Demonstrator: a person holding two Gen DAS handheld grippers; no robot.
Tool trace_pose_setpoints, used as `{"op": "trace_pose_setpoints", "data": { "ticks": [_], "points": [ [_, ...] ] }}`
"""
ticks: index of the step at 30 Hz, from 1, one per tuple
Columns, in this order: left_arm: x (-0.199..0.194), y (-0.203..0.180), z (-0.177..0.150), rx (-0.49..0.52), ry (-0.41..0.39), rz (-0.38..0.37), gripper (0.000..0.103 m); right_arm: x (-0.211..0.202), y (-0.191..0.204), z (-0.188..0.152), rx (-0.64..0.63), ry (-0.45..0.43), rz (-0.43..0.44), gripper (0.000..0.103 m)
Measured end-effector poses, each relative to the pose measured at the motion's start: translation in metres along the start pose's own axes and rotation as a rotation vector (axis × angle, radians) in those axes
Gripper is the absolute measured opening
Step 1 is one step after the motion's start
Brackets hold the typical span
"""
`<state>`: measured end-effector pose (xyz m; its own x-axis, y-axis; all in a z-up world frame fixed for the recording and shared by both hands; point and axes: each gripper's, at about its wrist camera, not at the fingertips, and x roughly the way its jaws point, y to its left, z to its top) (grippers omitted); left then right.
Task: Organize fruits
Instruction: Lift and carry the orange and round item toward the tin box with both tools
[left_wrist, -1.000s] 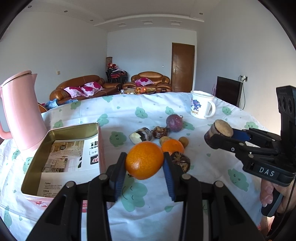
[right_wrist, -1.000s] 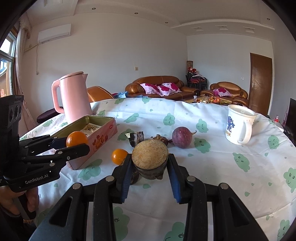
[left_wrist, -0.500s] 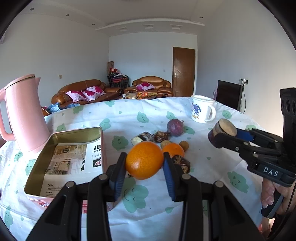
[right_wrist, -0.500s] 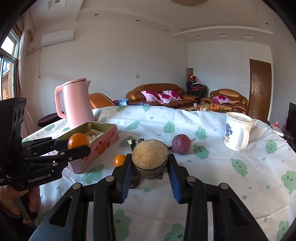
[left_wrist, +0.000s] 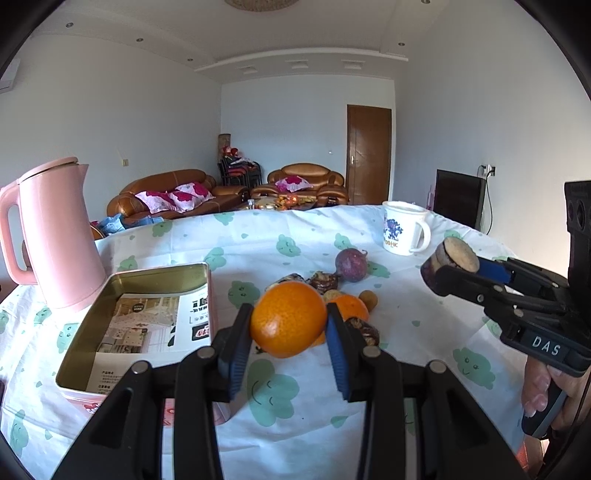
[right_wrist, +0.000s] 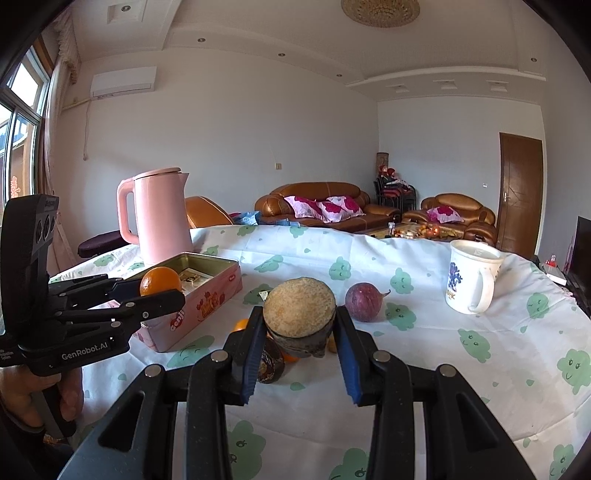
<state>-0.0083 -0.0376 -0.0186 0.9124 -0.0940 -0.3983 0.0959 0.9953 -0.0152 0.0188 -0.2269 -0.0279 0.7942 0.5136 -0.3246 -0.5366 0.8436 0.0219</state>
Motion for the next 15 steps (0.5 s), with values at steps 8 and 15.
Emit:
{"op": "trace_pose_setpoints", "data": {
  "ticks": [8,15],
  "points": [
    [-0.004,0.007,0.003,-0.004,-0.012,0.027,0.04,0.0,0.003,0.001,-0.021,-0.008,-0.033,0.039],
    [-0.005,0.025,0.01,-0.021,-0.001,0.081,0.04,0.004,0.011,0.013,-0.031,-0.006,-0.008,0.039]
  ]
}}
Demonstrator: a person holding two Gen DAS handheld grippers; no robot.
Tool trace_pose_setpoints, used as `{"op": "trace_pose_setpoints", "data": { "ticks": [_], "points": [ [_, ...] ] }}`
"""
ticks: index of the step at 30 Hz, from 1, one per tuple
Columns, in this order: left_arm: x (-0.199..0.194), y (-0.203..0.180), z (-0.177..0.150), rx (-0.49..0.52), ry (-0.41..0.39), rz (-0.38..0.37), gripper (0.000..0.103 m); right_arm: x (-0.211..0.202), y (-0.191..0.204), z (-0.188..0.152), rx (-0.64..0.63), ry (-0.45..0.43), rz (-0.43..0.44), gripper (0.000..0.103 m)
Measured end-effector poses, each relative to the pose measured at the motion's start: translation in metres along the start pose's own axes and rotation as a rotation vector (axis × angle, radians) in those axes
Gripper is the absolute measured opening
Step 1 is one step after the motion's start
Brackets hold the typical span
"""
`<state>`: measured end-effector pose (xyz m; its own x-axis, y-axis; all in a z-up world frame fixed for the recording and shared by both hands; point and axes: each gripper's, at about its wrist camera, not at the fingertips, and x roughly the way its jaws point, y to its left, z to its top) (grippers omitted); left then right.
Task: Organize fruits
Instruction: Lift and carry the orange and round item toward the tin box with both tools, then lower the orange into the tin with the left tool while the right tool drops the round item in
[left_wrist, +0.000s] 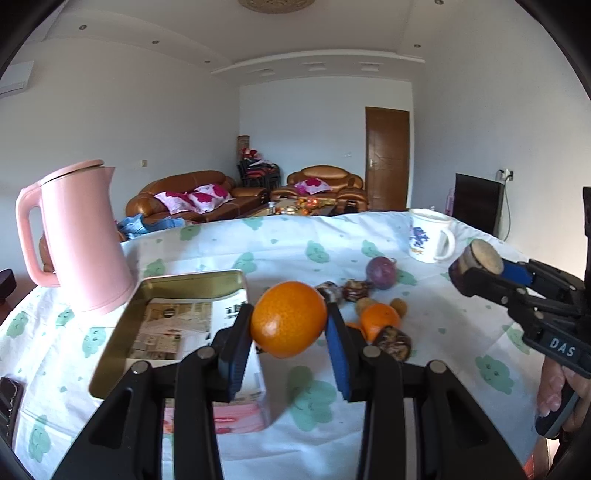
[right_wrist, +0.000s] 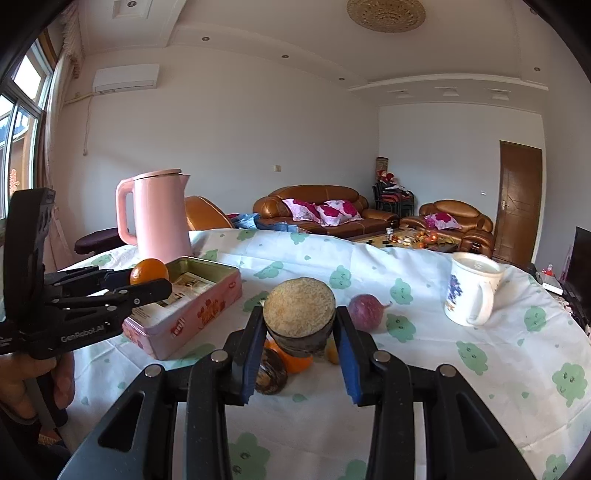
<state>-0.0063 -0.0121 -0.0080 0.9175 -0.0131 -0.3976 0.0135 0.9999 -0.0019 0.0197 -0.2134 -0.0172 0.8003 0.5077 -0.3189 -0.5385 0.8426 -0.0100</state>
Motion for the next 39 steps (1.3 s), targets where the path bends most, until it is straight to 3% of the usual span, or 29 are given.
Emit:
{"op": "trace_pose_setpoints", "data": {
  "ticks": [21,39],
  "points": [
    [0.018,0.054,0.007,-0.032,0.063,0.089,0.04,0.053,0.051,0.04,-0.078,0.053,0.138,0.039],
    [0.043,0.095,0.011,-0.04,0.132,0.13,0.04,0.104,0.084,0.069,-0.121,0.113,0.206,0.039]
  ]
}}
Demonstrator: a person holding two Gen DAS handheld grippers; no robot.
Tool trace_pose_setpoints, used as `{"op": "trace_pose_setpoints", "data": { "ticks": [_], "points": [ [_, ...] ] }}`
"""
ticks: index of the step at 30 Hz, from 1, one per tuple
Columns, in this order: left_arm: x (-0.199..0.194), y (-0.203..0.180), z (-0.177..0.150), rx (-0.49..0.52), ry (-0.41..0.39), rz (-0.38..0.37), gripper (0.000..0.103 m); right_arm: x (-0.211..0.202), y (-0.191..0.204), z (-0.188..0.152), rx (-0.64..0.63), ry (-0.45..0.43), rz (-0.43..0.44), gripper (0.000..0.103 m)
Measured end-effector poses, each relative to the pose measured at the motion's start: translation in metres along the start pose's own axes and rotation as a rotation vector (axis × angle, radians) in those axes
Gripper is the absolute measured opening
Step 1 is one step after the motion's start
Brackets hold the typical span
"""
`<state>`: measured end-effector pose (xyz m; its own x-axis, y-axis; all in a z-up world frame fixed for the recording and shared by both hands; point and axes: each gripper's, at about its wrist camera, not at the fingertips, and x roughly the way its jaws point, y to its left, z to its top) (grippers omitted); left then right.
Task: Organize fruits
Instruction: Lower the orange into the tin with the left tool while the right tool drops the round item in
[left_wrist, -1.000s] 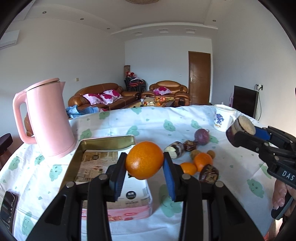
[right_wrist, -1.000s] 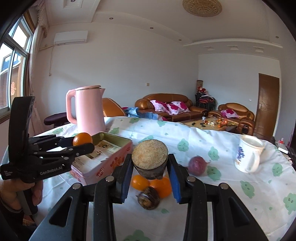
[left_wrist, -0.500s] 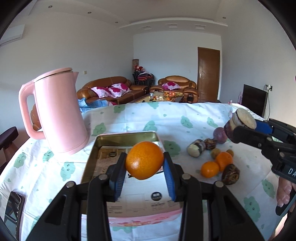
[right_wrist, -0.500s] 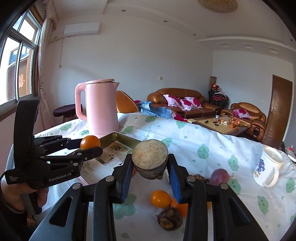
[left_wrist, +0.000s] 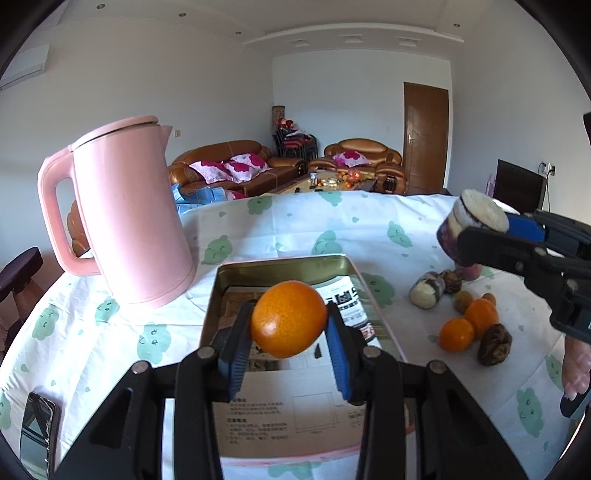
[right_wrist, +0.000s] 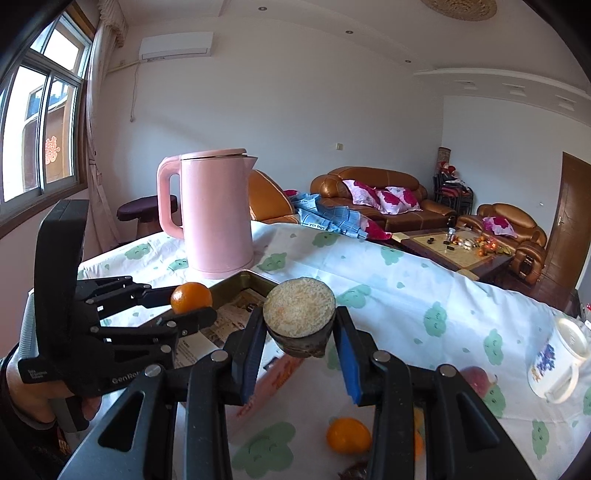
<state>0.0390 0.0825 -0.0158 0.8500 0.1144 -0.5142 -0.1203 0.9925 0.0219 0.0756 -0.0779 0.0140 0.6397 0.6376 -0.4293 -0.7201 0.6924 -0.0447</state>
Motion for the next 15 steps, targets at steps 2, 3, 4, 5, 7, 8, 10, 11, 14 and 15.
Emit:
{"op": "trace_pose_setpoints", "data": {
  "ticks": [2,3,4,5,7,8,10,11,14,15],
  "points": [
    [0.004,0.004,0.001,0.002,0.009,0.007,0.04,0.01,0.005,0.004,-0.013,0.01,0.006,0.039],
    [0.005,0.005,0.002,0.002,0.011,0.01,0.04,0.013,0.006,0.006,-0.016,0.015,0.009,0.039],
    [0.007,0.007,0.003,0.005,0.016,0.013,0.04,0.018,0.009,0.007,-0.021,0.02,0.013,0.039],
    [0.008,0.008,0.003,0.006,0.02,0.016,0.04,0.021,0.011,0.008,-0.024,0.024,0.016,0.039],
    [0.012,0.011,0.003,0.01,0.031,0.021,0.04,0.029,0.016,0.009,-0.03,0.034,0.024,0.039],
    [0.014,0.012,0.004,0.011,0.034,0.024,0.04,0.032,0.019,0.008,-0.032,0.041,0.028,0.039],
    [0.017,0.015,0.004,0.018,0.042,0.029,0.04,0.039,0.023,0.006,-0.036,0.055,0.034,0.039],
    [0.019,0.016,0.005,0.02,0.046,0.03,0.04,0.044,0.024,0.006,-0.037,0.063,0.036,0.039],
    [0.026,0.022,0.006,0.014,0.065,0.026,0.04,0.054,0.027,0.003,-0.038,0.084,0.043,0.039],
    [0.028,0.024,0.006,0.01,0.071,0.027,0.04,0.058,0.029,0.002,-0.039,0.091,0.046,0.039]
  ]
}}
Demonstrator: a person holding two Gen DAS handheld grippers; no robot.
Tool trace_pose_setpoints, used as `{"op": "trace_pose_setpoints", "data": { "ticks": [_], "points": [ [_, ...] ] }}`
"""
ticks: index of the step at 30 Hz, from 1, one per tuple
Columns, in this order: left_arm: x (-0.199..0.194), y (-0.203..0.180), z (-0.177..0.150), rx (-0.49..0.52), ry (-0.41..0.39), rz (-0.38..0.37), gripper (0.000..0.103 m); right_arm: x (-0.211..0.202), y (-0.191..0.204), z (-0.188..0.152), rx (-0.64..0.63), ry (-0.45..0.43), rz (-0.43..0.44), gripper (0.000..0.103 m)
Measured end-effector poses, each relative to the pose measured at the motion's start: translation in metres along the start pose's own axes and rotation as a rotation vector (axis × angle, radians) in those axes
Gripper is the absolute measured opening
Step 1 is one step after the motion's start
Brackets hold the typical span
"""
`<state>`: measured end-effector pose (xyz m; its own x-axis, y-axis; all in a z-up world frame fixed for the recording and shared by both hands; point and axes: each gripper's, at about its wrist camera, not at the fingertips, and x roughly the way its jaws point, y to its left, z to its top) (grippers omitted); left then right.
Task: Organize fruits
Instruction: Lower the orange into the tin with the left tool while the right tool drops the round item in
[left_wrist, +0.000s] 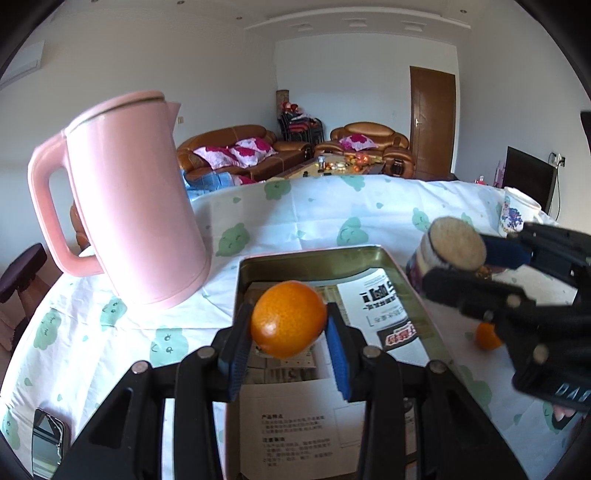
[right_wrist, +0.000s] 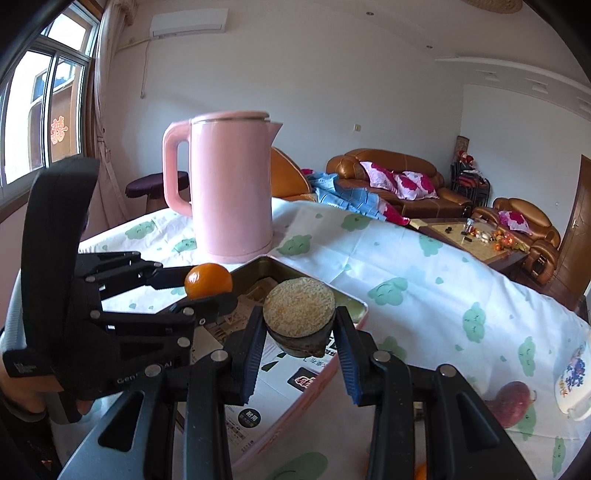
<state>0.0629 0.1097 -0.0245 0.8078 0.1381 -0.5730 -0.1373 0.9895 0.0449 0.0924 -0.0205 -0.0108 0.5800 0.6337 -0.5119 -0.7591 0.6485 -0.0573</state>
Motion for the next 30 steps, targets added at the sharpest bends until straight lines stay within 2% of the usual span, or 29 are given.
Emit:
{"op": "trace_pose_setpoints", "data": {
  "ticks": [9,30],
  "points": [
    [0.011,0.007,0.0,0.003,0.029,0.005,0.04,0.029,0.007,-0.003,-0.001,0.051,0.01,0.039],
    [0.034,0.005,-0.006,0.034,0.094,0.019,0.041,0.064,0.009,-0.014,0.017,0.147,0.022,0.039]
  ]
}}
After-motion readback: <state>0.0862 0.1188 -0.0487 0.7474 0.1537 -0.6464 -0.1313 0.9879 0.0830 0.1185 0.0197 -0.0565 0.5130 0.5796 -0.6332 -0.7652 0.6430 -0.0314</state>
